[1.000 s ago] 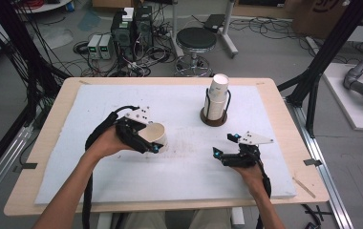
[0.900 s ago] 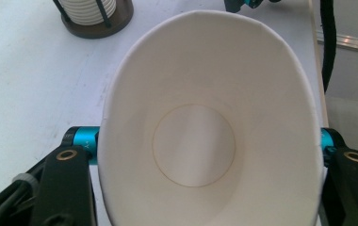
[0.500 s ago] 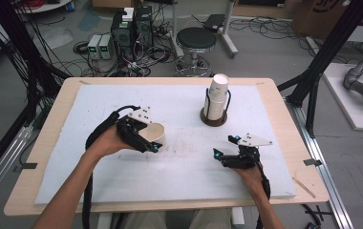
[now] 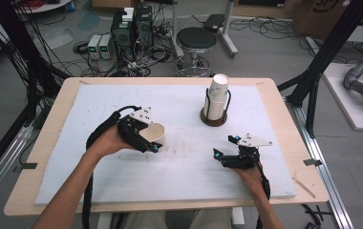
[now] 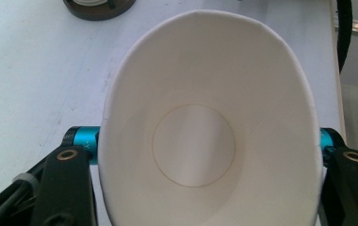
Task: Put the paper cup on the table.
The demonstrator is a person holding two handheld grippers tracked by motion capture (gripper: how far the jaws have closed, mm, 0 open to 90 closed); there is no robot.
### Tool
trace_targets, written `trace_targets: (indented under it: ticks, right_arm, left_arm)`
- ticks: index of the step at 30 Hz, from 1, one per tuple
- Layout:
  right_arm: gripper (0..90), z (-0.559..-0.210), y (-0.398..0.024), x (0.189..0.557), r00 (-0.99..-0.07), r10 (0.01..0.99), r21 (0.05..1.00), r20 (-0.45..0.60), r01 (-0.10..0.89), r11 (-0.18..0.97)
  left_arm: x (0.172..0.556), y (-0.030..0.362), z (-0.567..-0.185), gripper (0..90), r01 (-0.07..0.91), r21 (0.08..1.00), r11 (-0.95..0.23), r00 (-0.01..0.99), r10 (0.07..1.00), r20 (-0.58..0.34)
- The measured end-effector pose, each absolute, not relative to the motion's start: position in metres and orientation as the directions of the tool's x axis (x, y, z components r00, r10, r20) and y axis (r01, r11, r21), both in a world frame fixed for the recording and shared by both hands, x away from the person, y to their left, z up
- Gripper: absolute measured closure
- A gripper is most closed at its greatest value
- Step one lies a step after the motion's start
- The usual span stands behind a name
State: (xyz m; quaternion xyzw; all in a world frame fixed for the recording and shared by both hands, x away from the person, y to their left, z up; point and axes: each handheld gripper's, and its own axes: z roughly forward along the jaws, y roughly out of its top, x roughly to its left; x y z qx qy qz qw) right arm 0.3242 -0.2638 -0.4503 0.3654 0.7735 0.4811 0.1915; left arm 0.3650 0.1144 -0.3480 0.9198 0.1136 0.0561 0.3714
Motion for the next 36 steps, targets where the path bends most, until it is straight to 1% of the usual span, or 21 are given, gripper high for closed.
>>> trace_targets:
  ticks: [13,22,36]
  right_arm:
    - [15.8,-0.451,-0.263,0.324,-0.657,0.752,0.885,0.049,0.378,0.272]
    - [15.8,-0.451,-0.262,0.324,-0.653,0.756,0.881,0.047,0.384,0.277]
    - [15.8,-0.451,-0.263,0.324,-0.648,0.760,0.883,0.043,0.381,0.275]
  left_arm:
    - [0.367,0.112,-0.350,34.6,0.177,0.693,-0.699,0.966,0.260,0.015]
    - [0.377,0.105,-0.360,34.6,0.198,0.663,-0.722,0.963,0.270,0.006]
    - [0.394,0.087,-0.376,34.7,0.223,0.619,-0.753,0.952,0.304,0.027]
